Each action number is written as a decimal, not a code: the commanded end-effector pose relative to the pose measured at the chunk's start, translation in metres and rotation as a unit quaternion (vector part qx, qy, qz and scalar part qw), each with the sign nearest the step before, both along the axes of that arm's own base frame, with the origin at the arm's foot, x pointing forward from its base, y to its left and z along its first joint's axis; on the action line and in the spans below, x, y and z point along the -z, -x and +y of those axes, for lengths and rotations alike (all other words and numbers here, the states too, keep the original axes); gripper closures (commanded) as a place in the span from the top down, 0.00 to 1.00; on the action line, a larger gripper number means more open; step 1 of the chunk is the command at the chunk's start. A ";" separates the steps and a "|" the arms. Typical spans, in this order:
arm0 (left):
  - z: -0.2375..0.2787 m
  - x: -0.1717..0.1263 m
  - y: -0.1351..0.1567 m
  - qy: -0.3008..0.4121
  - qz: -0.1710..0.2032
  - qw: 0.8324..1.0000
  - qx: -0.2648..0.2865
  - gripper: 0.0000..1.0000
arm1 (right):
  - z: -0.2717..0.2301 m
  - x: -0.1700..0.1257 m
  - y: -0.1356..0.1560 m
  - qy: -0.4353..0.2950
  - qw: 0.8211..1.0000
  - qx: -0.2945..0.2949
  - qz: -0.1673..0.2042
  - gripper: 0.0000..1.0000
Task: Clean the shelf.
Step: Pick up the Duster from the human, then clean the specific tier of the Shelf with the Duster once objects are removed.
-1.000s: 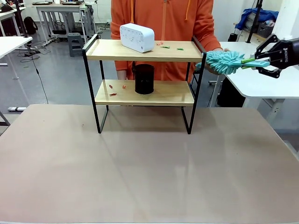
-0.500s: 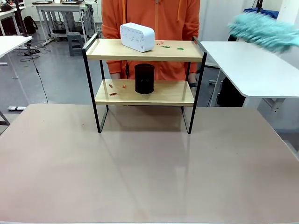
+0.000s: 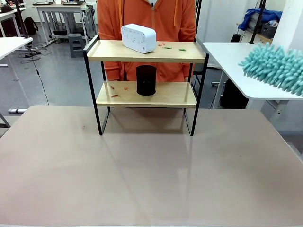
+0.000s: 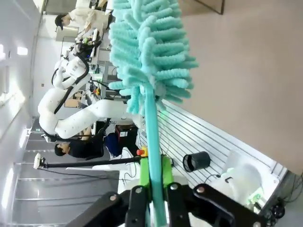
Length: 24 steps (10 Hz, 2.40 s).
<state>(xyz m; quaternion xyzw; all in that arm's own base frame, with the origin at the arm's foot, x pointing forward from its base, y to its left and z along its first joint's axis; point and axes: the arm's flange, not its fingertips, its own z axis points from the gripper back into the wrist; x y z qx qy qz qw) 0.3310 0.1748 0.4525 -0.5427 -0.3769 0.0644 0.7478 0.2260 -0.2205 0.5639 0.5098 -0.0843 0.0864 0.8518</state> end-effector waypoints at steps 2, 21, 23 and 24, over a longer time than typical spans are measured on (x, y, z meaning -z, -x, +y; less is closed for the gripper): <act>-0.001 0.000 -0.001 0.003 -0.017 1.000 -0.001 1.00 | 0.002 -0.013 0.010 -0.004 1.000 0.000 -0.001 0.02; -0.001 0.000 -0.001 0.003 -0.017 1.000 -0.001 1.00 | 0.043 -0.020 0.021 0.071 0.996 -0.059 -0.015 0.12; -0.001 0.000 -0.001 0.003 -0.017 1.000 -0.001 1.00 | 0.106 -0.023 0.034 0.134 0.984 -0.113 -0.034 0.12; -0.001 0.000 -0.001 0.003 -0.017 1.000 -0.001 1.00 | 0.145 -0.022 0.041 0.165 0.977 -0.123 -0.048 0.12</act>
